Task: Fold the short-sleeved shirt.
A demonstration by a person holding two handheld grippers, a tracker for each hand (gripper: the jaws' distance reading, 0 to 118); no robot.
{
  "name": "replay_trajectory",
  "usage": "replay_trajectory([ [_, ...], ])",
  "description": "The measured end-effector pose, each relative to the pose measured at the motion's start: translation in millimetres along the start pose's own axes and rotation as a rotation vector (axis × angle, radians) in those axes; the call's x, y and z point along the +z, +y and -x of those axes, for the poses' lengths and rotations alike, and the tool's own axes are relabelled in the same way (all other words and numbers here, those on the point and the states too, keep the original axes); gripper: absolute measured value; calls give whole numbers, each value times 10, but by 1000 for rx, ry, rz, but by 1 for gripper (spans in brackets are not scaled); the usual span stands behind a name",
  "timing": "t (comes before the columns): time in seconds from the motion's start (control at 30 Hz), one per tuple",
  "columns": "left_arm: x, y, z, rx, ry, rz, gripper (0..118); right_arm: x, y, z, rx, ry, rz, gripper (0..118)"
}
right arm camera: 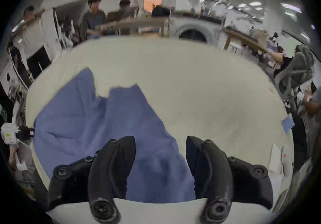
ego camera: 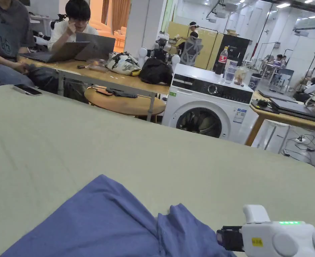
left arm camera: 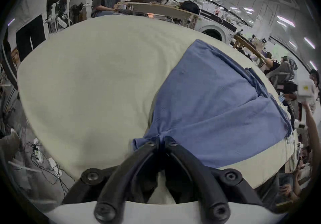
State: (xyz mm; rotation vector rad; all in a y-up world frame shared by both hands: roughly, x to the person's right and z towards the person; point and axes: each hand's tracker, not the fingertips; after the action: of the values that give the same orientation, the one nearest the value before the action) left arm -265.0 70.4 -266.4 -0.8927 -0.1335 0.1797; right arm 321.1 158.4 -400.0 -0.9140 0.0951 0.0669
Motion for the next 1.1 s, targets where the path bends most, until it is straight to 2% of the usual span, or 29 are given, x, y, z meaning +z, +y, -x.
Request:
replay_trajectory([
  [0.1,17,12,-39,-15,10,1,0,-433,86,-69,-34,41,168,60],
  [0.17,24,15,-77,-28,20,3,0,-652,47,-84,-26,-4,235,54],
  [0.2,28,14,-93,-38,25,3,0,-700,29,-85,-26,5,233,46],
  [0.23,-13,15,-61,-46,29,3,0,-673,21,-79,-38,13,207,28],
  [0.27,-28,16,-53,-48,30,2,0,-604,28,-67,-55,1,185,0],
  [0.43,170,37,-288,-42,15,-15,0,-365,-15,-13,-35,25,150,0],
  [0.5,282,74,-267,5,-41,-62,0,-129,-18,15,3,-30,50,0],
  [0.57,478,132,-287,37,-58,-166,0,220,-12,-25,-36,-2,-41,0],
  [0.67,724,403,-138,17,-137,-336,0,833,67,-76,-39,-5,-185,0],
  [0.73,955,681,-251,-36,-156,-413,0,1248,154,-92,-24,-61,-265,0],
  [0.77,1121,807,-497,-76,-170,-448,0,1453,212,-128,-17,-86,-304,0],
  [0.93,1424,1836,-979,-212,-203,-585,0,2208,552,-435,-122,-164,-484,0],
  [1.03,1485,2521,-1259,-226,-217,-628,0,2495,804,-586,-165,-235,-558,0],
  [1.1,1497,2933,-1434,-234,-227,-667,0,2593,1003,-701,-195,-244,-594,0],
])
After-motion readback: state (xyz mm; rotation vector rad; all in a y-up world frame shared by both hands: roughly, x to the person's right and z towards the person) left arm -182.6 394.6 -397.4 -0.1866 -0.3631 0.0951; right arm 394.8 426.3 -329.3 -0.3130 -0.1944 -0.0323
